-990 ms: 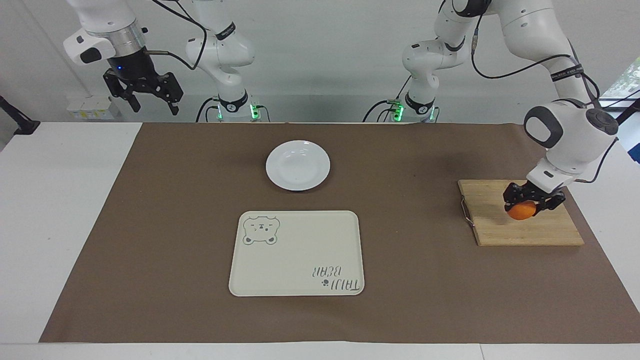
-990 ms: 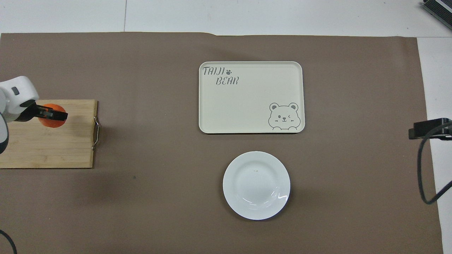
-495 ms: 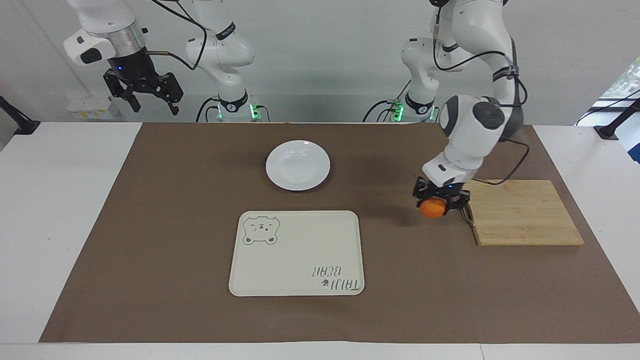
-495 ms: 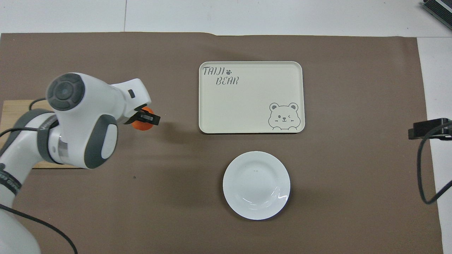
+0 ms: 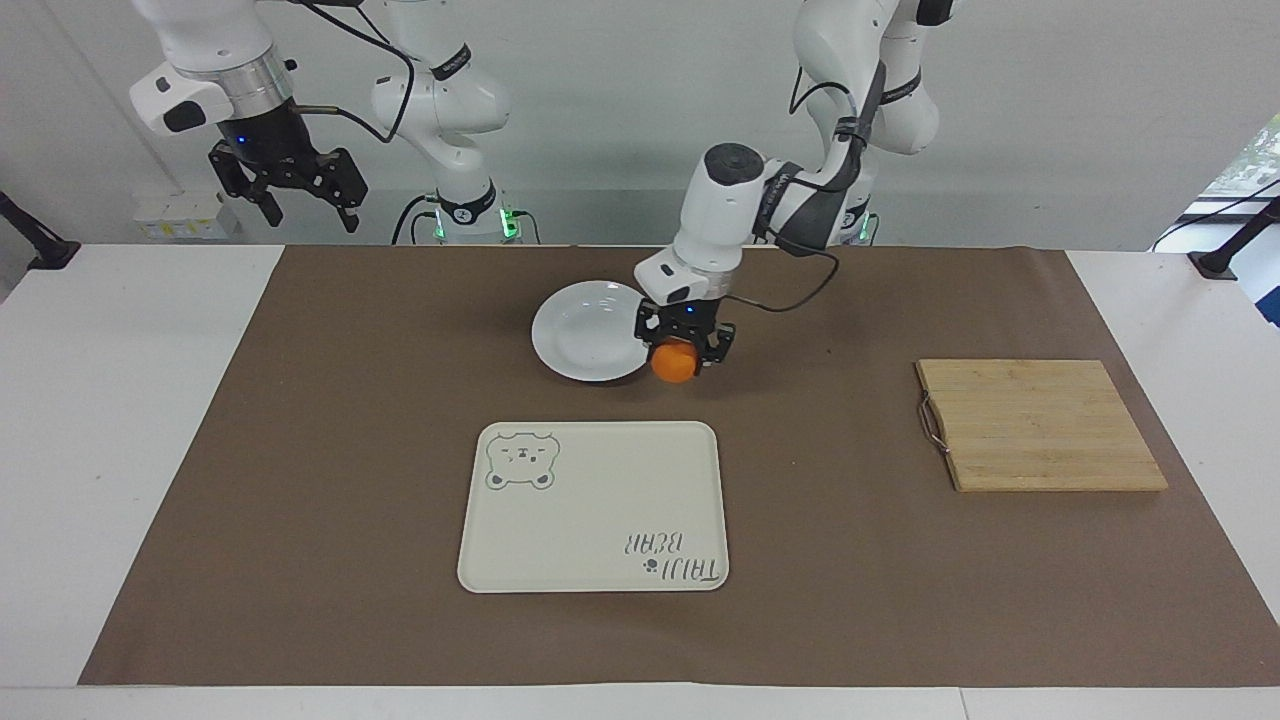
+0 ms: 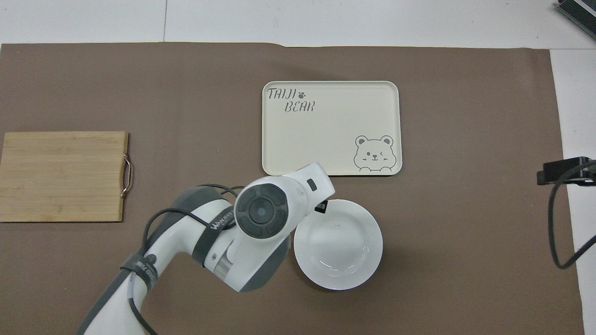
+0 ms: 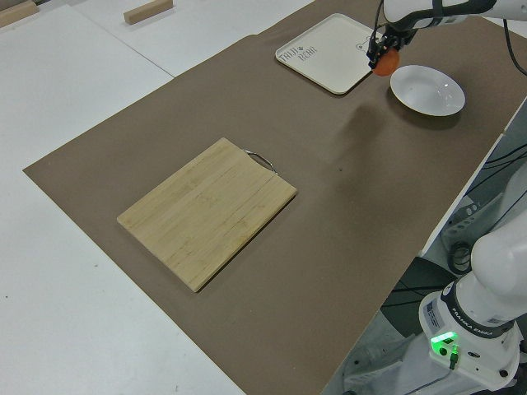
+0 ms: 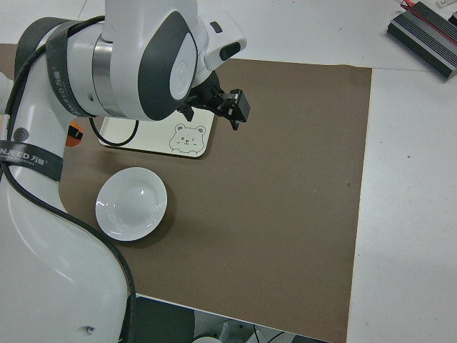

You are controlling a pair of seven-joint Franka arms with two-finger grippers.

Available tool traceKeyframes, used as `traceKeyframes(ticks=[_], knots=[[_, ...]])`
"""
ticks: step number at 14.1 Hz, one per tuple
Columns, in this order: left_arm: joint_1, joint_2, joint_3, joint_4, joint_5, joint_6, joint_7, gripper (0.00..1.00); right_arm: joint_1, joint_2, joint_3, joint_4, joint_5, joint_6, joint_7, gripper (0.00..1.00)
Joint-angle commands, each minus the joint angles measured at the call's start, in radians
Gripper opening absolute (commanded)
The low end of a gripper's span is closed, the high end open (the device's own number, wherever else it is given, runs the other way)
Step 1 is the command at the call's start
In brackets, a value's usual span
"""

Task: Place orange and plate with both arms
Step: 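Carry the orange with the left gripper and drop it onto the plate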

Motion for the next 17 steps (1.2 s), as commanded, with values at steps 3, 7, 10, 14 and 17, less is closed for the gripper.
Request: traceKeyframes(ticks=[3,7,10,14,17], knots=[[-0.14,0.029,0.016,-0.02,-0.086,0.043,-0.064,0.0,-0.014,-0.021,0.002,-0.028,0.013,0.016,-0.027,1.0],[-0.192,0.089,0.015,-0.032,-0.089,0.05,-0.074,0.08,-0.014,-0.021,0.002,-0.028,0.013,0.016,-0.027,1.0],[-0.188,0.091,0.015,-0.02,-0.087,0.073,-0.071,0.84,-0.014,-0.021,0.002,-0.028,0.013,0.014,-0.027,1.0],[-0.142,0.036,0.018,-0.014,-0.089,0.024,-0.075,1.0,-0.007,-0.021,0.003,-0.044,0.014,0.017,-0.025,1.0],[-0.068,-0.042,0.025,-0.018,-0.086,-0.069,-0.052,1.0,-0.003,-0.018,0.002,-0.067,0.086,0.039,-0.041,1.0]])
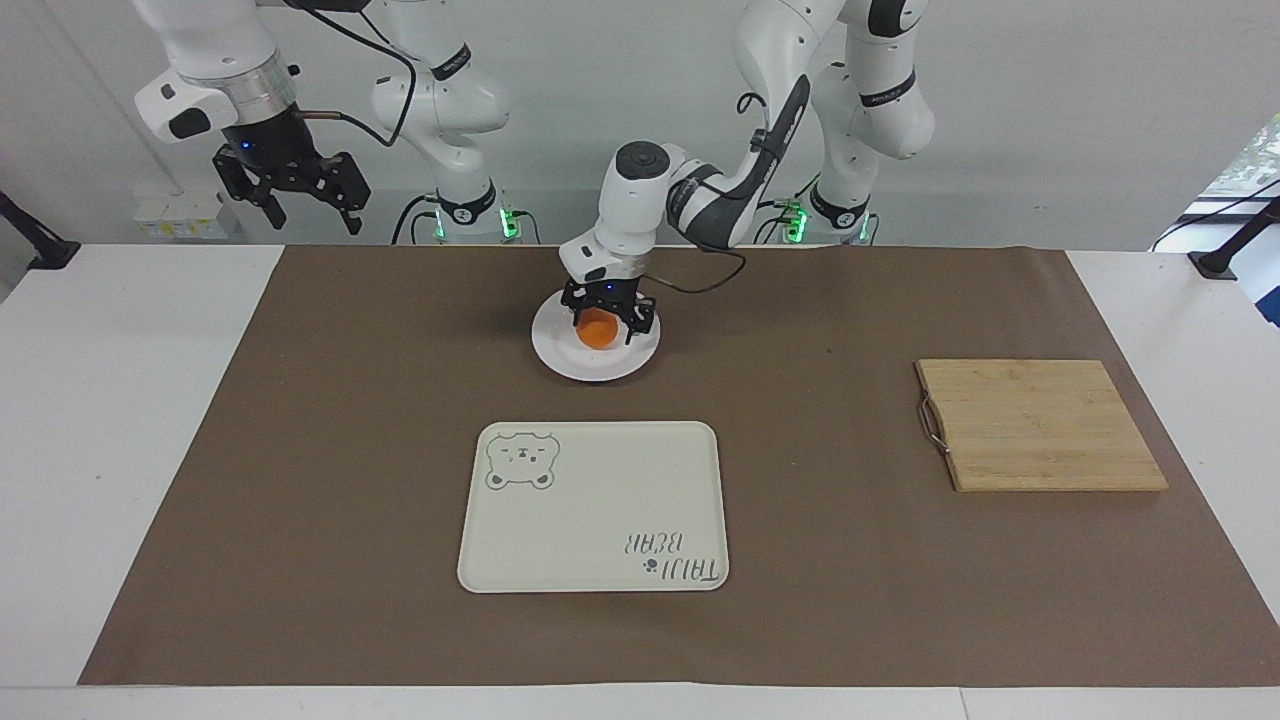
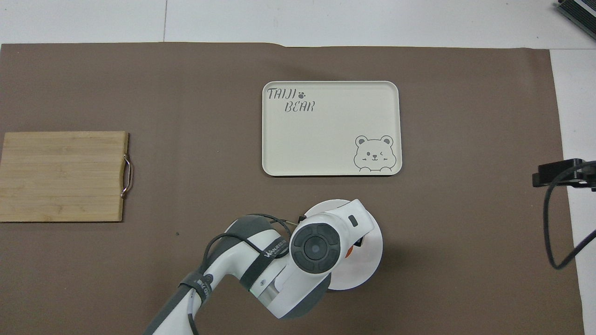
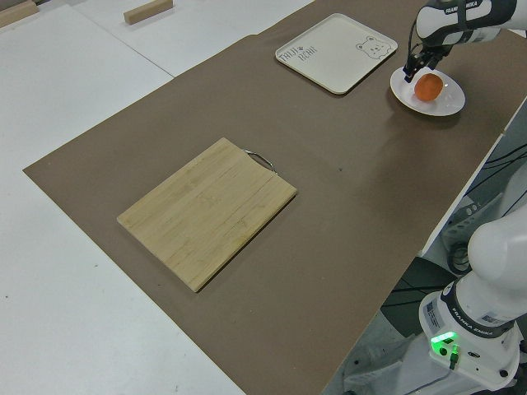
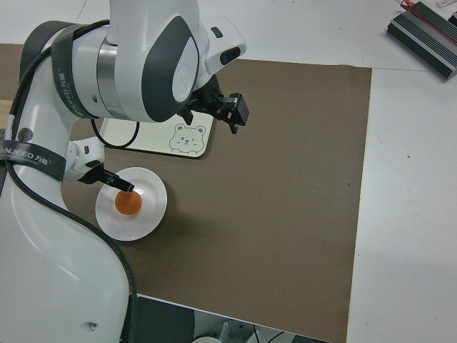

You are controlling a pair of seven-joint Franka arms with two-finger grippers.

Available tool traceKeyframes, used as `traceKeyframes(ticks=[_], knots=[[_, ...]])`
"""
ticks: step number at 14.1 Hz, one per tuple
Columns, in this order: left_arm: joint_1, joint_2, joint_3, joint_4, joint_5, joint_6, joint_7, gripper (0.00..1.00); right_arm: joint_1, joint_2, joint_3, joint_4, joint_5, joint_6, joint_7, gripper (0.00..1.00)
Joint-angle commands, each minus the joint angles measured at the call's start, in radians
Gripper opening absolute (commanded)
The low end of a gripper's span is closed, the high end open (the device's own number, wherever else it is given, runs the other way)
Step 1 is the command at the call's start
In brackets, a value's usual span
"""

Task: Place orange and plate with both arms
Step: 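Carry the orange with the left gripper and drop it onto the plate, then withdraw the left gripper while the right gripper reaches the plate rim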

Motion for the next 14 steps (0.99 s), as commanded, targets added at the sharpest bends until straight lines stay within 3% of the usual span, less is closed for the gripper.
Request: traceKeyframes(ticks=[1,6,10,14], knots=[[0.082,-0.091,0.004,-0.021,-0.007,-0.114,0.034,1.0,-0.002,-0.016,0.005,-0.082,0.077,0.093,-0.034,1.0],[0.337,-0.165,0.004,-0.038,0.079,-0.192,0.251,1.0,0.105,0.045,0.02,-0.248,0.153,0.313,-0.075,1.0],[0.518,-0.248,0.004,-0.028,0.08,-0.256,0.491,1.0,0.165,0.088,0.022,-0.417,0.251,0.486,-0.109,1.0],[0.654,-0.274,0.004,0.127,0.132,-0.478,0.615,1.0,0.156,0.076,0.02,-0.586,0.46,0.563,-0.32,1.0]])
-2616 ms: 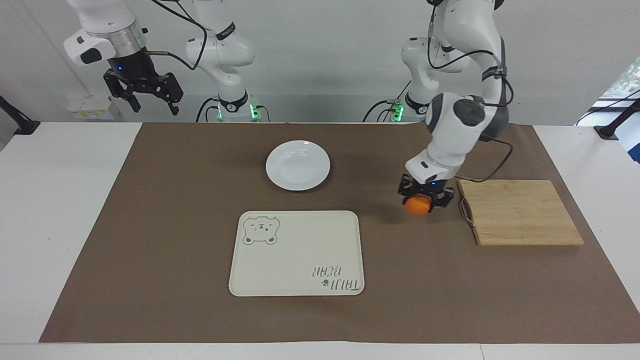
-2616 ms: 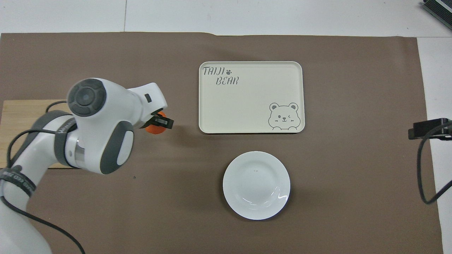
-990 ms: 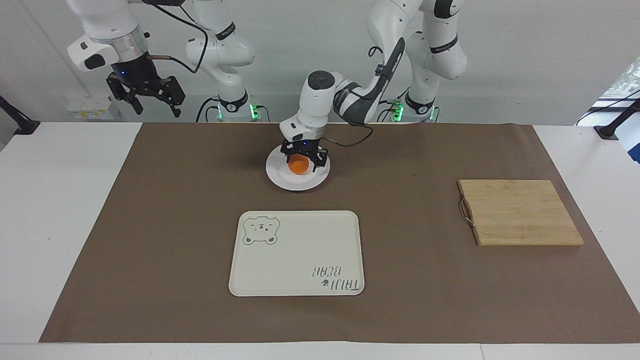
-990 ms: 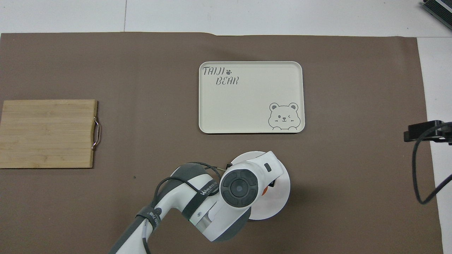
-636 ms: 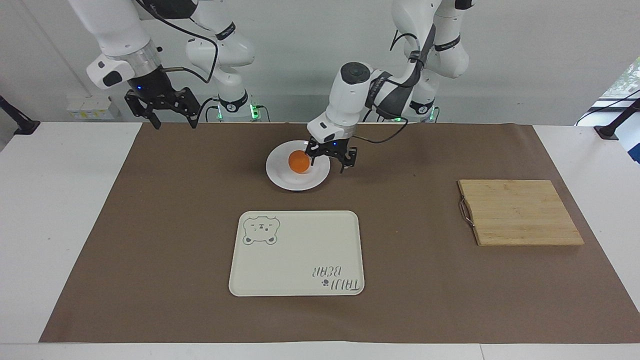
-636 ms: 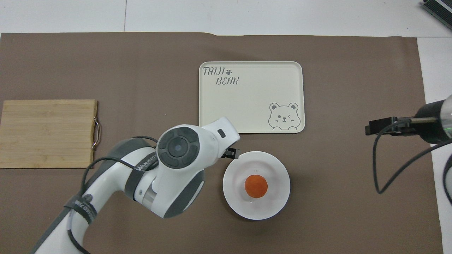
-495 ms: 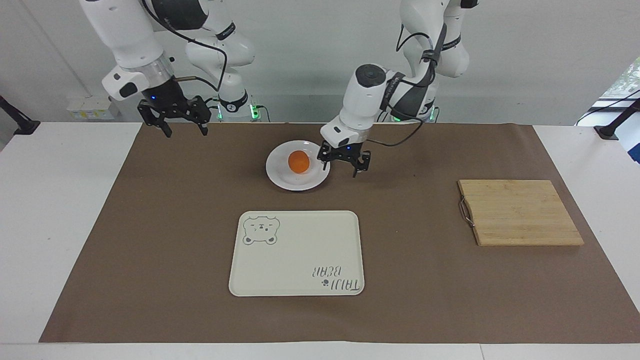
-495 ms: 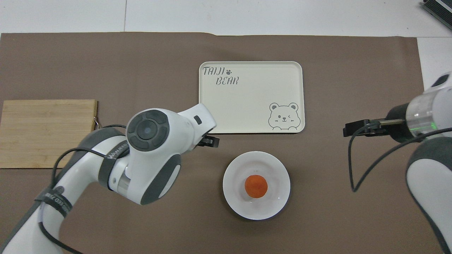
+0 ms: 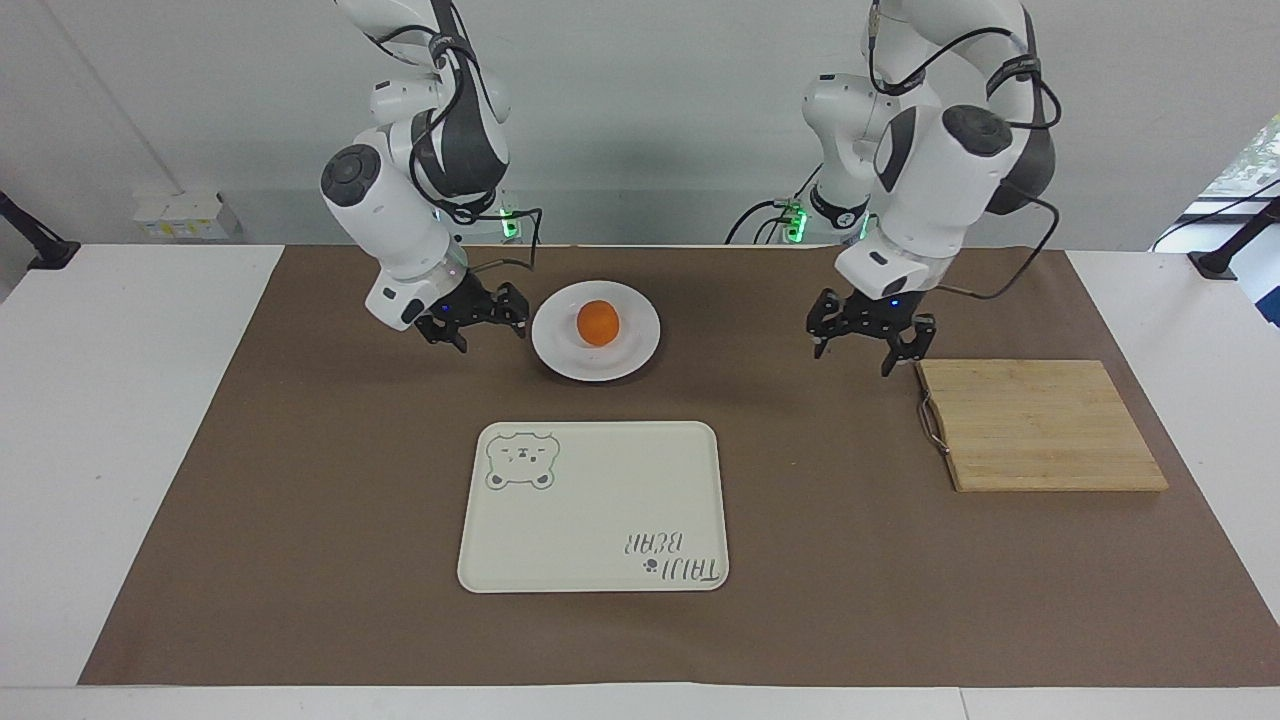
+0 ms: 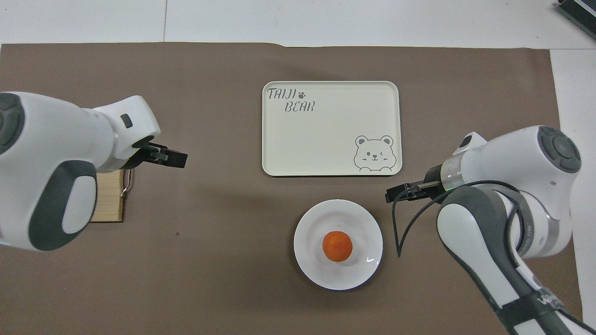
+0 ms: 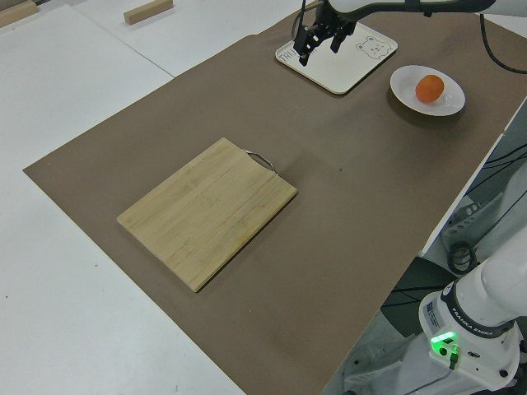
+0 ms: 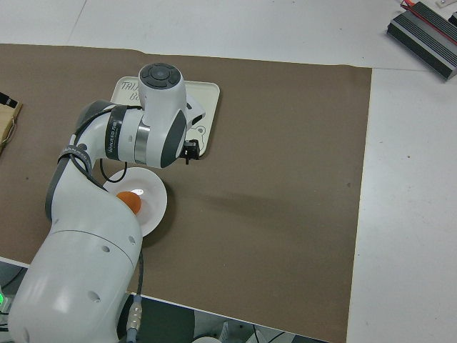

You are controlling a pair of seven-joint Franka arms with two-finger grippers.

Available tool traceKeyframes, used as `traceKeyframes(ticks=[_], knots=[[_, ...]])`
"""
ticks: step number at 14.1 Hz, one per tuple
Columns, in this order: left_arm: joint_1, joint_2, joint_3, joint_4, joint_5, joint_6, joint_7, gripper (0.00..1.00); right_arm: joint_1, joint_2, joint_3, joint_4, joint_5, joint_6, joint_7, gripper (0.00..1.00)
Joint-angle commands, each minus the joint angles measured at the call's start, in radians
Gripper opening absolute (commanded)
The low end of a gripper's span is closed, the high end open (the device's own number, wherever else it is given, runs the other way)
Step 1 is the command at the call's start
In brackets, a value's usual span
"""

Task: Place orange and plate with both arms
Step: 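Withdraw the left gripper while the right gripper reaches the plate rim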

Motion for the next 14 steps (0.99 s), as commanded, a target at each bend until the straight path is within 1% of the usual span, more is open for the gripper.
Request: traceKeyframes(ticks=[1,3,5,8,10,12,14], knots=[[0.068,-0.001,-0.014,0.134,0.047,-0.159,0.042,1.0,-0.014,-0.043,-0.002,-0.128,0.14,0.064,-0.127,1.0],[0.092,0.005,-0.013,0.223,0.048,-0.225,0.044,1.0,-0.005,-0.046,0.0,-0.188,0.218,0.109,-0.138,1.0],[0.121,0.014,-0.011,0.318,0.05,-0.314,0.049,1.0,0.016,-0.045,-0.002,-0.237,0.263,0.148,-0.19,1.0],[0.158,0.026,-0.011,0.392,0.048,-0.427,0.049,1.0,0.02,-0.045,-0.002,-0.306,0.333,0.185,-0.239,1.0],[0.157,0.028,-0.013,0.397,0.054,-0.446,0.047,1.0,0.026,-0.045,0.0,-0.332,0.353,0.195,-0.239,1.0],[0.151,0.03,-0.014,0.396,0.051,-0.467,0.044,1.0,0.056,-0.043,-0.002,-0.351,0.411,0.207,-0.241,1.0],[0.148,0.034,-0.014,0.368,0.051,-0.468,0.041,1.0,0.061,-0.045,-0.002,-0.36,0.418,0.216,-0.241,1.0]])
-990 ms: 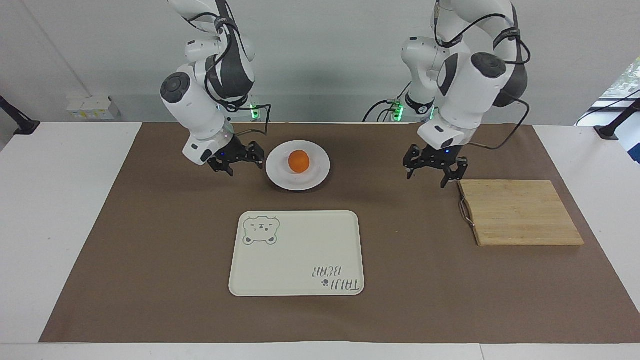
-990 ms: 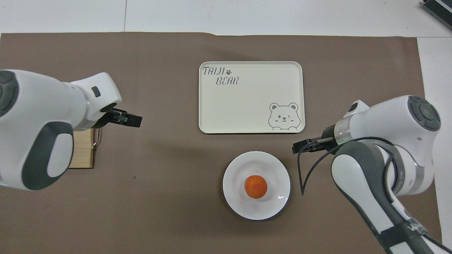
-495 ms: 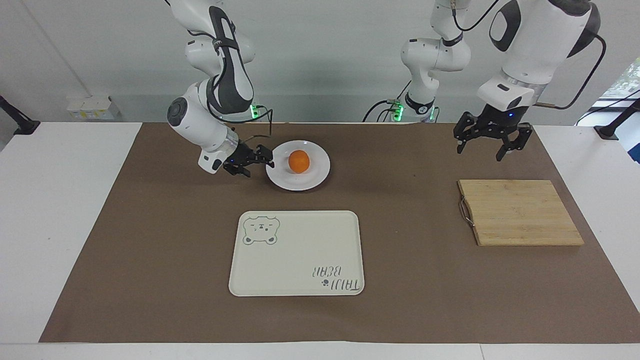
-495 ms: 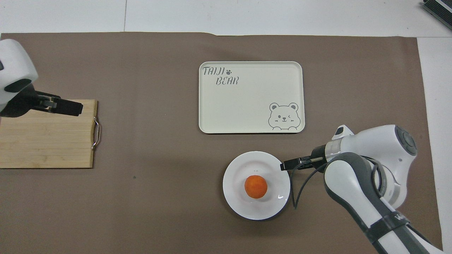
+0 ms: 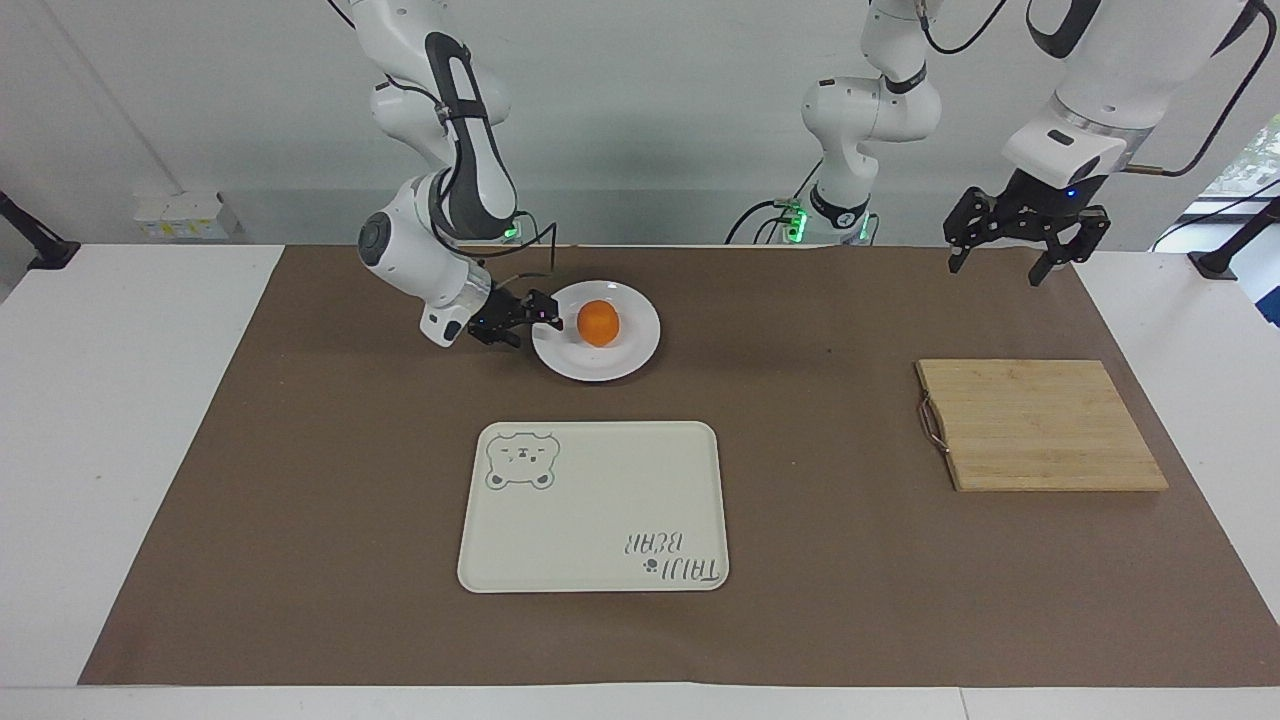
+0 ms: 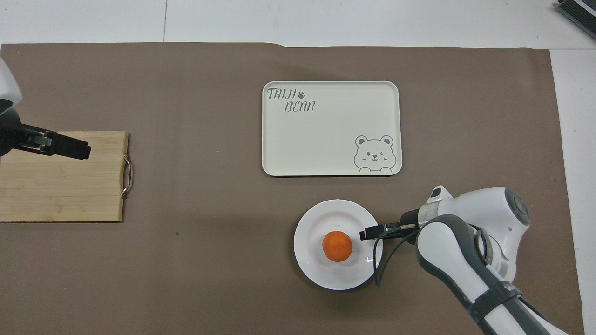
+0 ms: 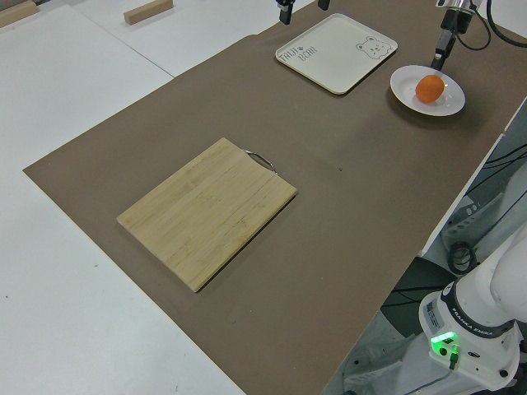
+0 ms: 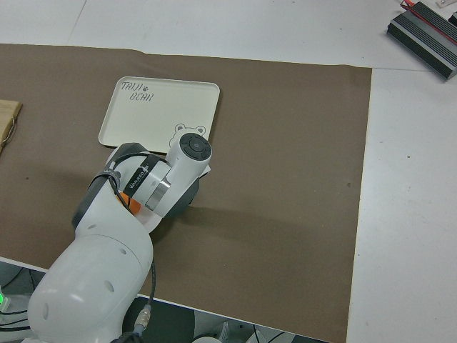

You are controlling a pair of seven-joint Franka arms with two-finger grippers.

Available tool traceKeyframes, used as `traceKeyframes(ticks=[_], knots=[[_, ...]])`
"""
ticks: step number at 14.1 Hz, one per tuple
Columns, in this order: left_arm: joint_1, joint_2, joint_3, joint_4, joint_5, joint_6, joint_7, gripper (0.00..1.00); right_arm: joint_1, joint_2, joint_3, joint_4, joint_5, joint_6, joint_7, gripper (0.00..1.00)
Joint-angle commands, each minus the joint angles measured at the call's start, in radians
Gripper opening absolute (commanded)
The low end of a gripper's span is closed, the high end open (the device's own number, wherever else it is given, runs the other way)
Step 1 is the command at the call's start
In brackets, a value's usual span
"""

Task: Place orange and plate with both arms
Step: 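Withdraw the left gripper while the right gripper reaches the plate rim, then grip the plate rim nearest the right gripper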

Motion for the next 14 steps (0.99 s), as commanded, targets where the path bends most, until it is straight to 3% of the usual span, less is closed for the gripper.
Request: traceKeyframes(ticks=[1,4,6,11,14], knots=[[-0.003,0.018,-0.004,-0.011,0.021,-0.022,0.001,1.0,0.005,-0.029,0.0,-0.047,0.038,0.033,-0.032,1.0],[-0.004,0.009,-0.007,-0.031,0.047,-0.022,0.0,1.0,0.018,-0.023,0.0,-0.056,0.041,0.048,-0.04,1.0],[-0.006,0.001,-0.009,-0.045,0.046,-0.013,-0.037,1.0,0.024,-0.025,0.0,-0.065,0.041,0.048,-0.04,0.82],[-0.004,-0.008,-0.01,-0.061,0.044,-0.009,-0.051,1.0,0.025,-0.02,0.0,-0.075,0.041,0.047,-0.04,0.6],[-0.001,-0.008,-0.009,-0.061,0.044,-0.009,-0.05,1.0,0.025,-0.019,0.0,-0.073,0.041,0.047,-0.035,0.31]])
